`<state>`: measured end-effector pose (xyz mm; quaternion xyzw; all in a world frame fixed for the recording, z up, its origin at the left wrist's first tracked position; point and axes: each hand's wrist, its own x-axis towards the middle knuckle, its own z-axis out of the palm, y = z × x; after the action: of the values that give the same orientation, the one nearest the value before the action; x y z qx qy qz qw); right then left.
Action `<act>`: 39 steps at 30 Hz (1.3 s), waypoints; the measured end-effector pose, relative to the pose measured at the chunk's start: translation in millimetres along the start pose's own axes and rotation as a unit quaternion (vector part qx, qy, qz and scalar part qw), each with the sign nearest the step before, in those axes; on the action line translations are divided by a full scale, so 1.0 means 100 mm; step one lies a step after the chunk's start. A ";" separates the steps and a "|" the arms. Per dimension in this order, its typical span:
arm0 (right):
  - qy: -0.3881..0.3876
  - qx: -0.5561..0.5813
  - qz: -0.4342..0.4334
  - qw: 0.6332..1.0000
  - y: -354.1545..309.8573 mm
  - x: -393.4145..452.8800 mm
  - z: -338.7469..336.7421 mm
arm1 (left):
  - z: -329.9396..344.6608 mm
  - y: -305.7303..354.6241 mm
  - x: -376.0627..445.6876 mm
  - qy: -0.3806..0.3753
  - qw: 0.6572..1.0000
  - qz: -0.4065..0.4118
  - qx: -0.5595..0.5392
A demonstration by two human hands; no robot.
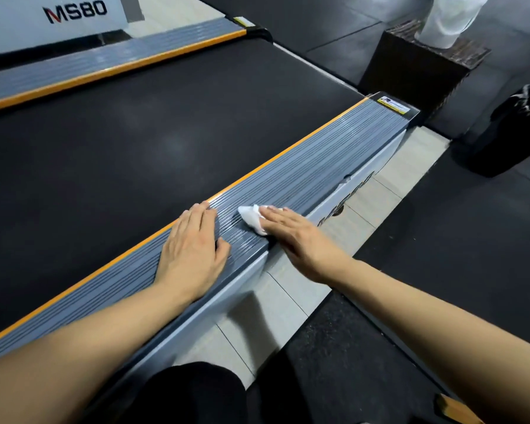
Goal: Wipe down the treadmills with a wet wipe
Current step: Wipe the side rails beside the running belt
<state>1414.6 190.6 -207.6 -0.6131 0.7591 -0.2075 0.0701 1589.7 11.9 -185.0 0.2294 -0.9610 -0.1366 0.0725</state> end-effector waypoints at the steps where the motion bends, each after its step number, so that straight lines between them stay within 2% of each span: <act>1: 0.006 -0.004 -0.003 1.000 0.08 0.01 -0.02 | 0.02 0.06 0.03 0.006 1.000 0.001 0.003; 5: 0.077 -0.055 0.122 0.988 0.69 0.13 -0.29 | 0.15 0.32 0.17 0.004 0.999 0.046 0.001; 8: 0.082 -0.099 0.226 0.966 1.12 0.30 -0.55 | 0.22 0.49 0.36 -0.009 0.999 0.053 -0.005; 10: 0.083 -0.106 0.261 0.956 1.19 0.44 -0.62 | 0.27 0.59 0.48 -0.016 0.998 0.053 -0.004; 12: 0.079 -0.066 0.199 0.975 1.01 0.60 -0.58 | 0.30 0.66 0.55 -0.010 0.999 0.044 -0.004; 14: 0.038 0.010 0.054 0.998 0.73 0.75 -0.41 | 0.33 0.70 0.55 -0.004 0.999 0.035 0.006; 15: 0.007 0.030 -0.003 1.000 0.62 0.79 -0.33 | 0.34 0.70 0.54 -0.004 1.000 0.028 0.004; 17: -0.034 0.041 -0.055 0.997 0.51 0.87 -0.30 | 0.34 0.70 0.52 -0.004 1.000 0.010 -0.012; 19: -0.031 0.047 -0.062 0.997 0.70 0.97 -0.40 | 0.34 0.70 0.52 -0.005 1.000 0.007 -0.018; 20: -0.005 0.046 -0.038 0.998 0.87 1.01 -0.46 | 0.33 0.70 0.52 -0.010 1.000 0.004 -0.017; 22: 0.053 0.016 0.073 0.996 1.29 1.07 -0.64 | 0.34 0.71 0.53 -0.027 0.999 -0.008 -0.022; 24: 0.062 -0.019 0.183 0.981 1.63 1.11 -0.75 | 0.33 0.69 0.54 -0.038 0.999 -0.013 -0.022; 26: 0.057 -0.049 0.221 0.972 1.65 1.16 -0.73 | 0.34 0.68 0.57 -0.046 0.999 -0.009 -0.011; 28: 0.056 -0.017 0.166 0.984 1.37 1.20 -0.62 | 0.34 0.67 0.59 -0.055 0.998 -0.004 0.004; 31: -0.011 0.035 -0.024 0.999 0.90 1.14 -0.33 | 0.33 0.70 0.61 -0.055 0.998 -0.004 0.017; 33: -0.041 0.031 -0.071 0.996 0.91 1.09 -0.34 | 0.33 0.69 0.63 -0.066 0.997 0.003 0.033; 35: 0.003 0.036 -0.018 0.999 1.22 1.09 -0.51 | 0.34 0.68 0.64 -0.076 0.995 0.015 0.059; 37: 0.071 0.026 0.096 0.992 1.71 1.08 -0.71 | 0.31 0.68 0.66 -0.090 0.994 0.016 0.064; 39: 0.093 -0.005 0.183 0.979 2.18 1.04 -0.91 | 0.30 0.72 0.67 -0.098 0.993 0.000 0.063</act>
<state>1160.3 147.2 -197.1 -0.4426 0.8624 -0.2436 0.0331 1493.7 49.7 -187.2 0.2194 -0.9700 -0.0979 -0.0369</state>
